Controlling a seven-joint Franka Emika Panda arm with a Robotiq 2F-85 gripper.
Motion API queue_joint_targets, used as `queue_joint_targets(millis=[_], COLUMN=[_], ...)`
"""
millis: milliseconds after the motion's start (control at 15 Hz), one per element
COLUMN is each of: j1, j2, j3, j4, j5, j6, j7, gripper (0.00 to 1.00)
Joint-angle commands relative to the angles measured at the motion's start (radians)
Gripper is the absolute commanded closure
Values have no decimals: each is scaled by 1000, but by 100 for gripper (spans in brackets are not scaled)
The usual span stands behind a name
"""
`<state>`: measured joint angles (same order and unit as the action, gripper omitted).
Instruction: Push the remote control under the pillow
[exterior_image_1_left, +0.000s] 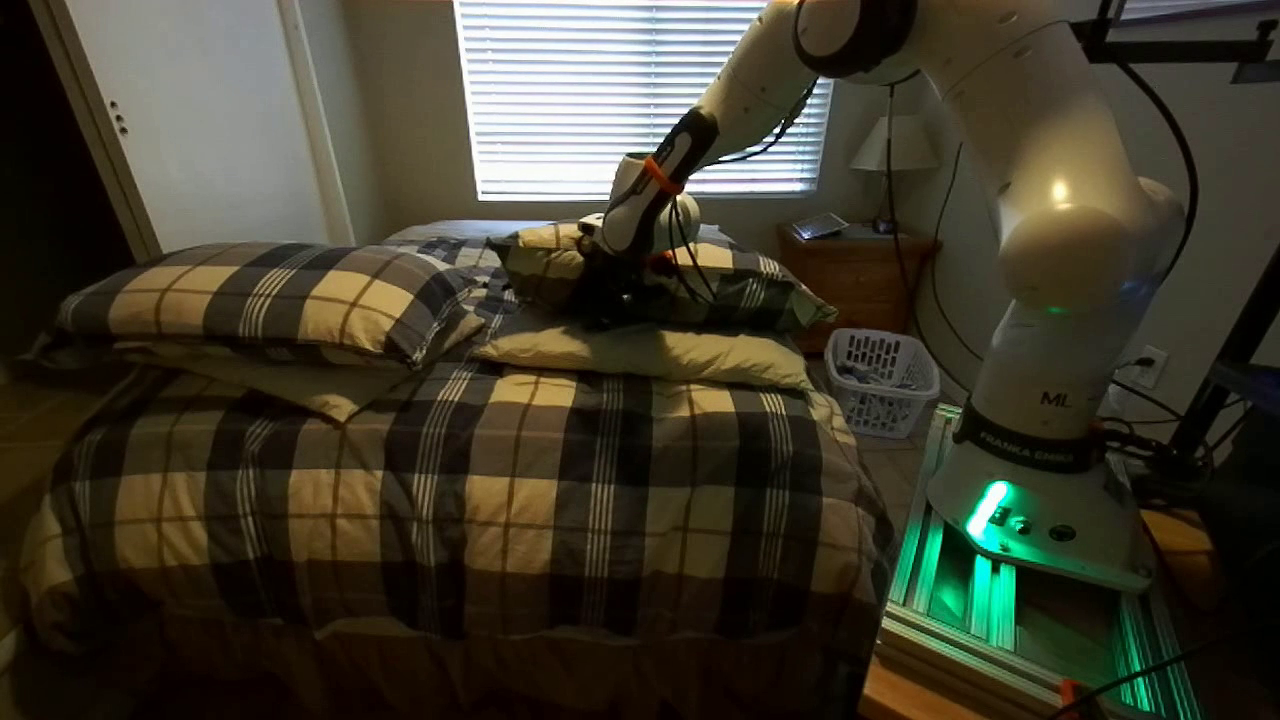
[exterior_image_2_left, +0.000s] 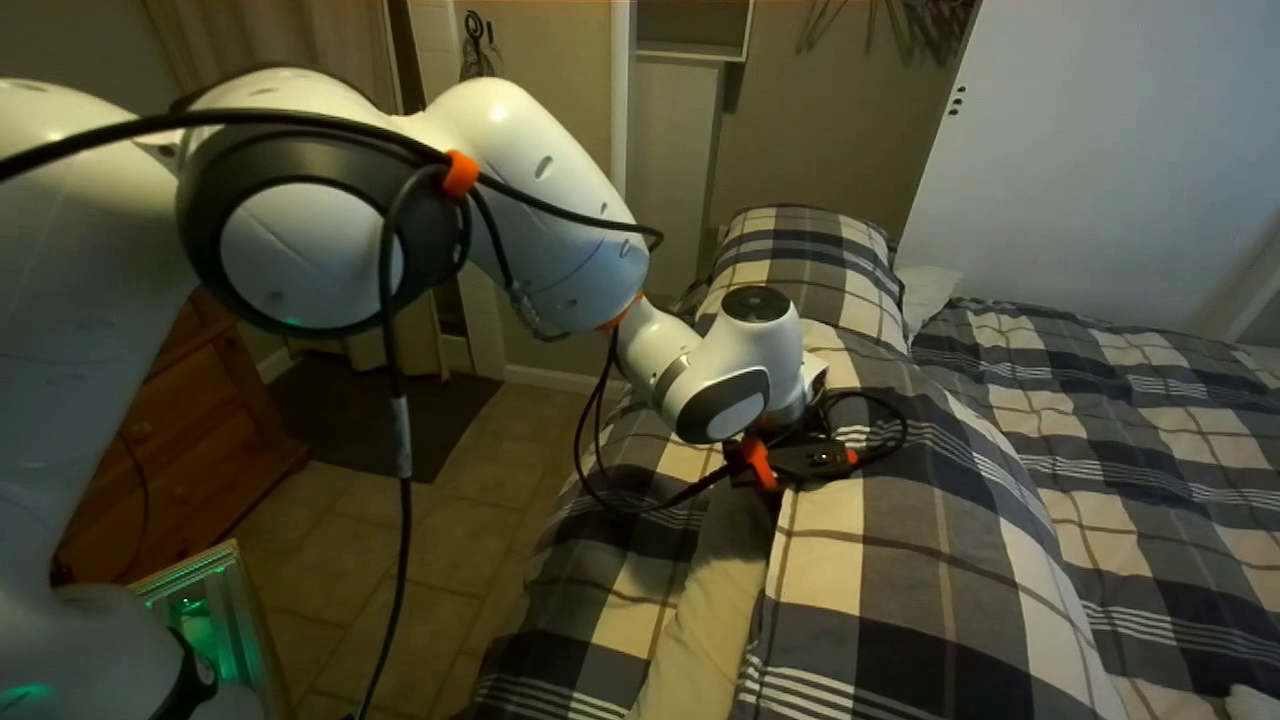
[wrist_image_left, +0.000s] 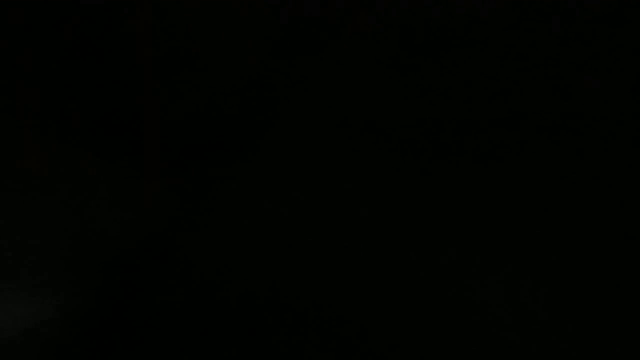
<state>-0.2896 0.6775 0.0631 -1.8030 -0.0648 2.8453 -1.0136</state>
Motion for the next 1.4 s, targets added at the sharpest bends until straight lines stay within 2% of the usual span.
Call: queue_joint_targets(millis=[0,67,133,200,400,600,867,1133,1333], j1=[-14,-16,-17,-10,-5,7,37,50,91], j2=[33,35,36,38,29,7,-32,-89,-132], j3=[-1,0,2,-6,-4,-1,12,65,58], j4=[47,48,49,49,41,25,-8,-22,-17], j5=[6,3,-1,-10,-16,-16,-21,15,6], j6=[29,34,32,38,29,-7,-134,-393,-572], j7=[68,81,87,99,114,132,137,94,102], gripper=[71,71,21,19,2,0,0,0,0])
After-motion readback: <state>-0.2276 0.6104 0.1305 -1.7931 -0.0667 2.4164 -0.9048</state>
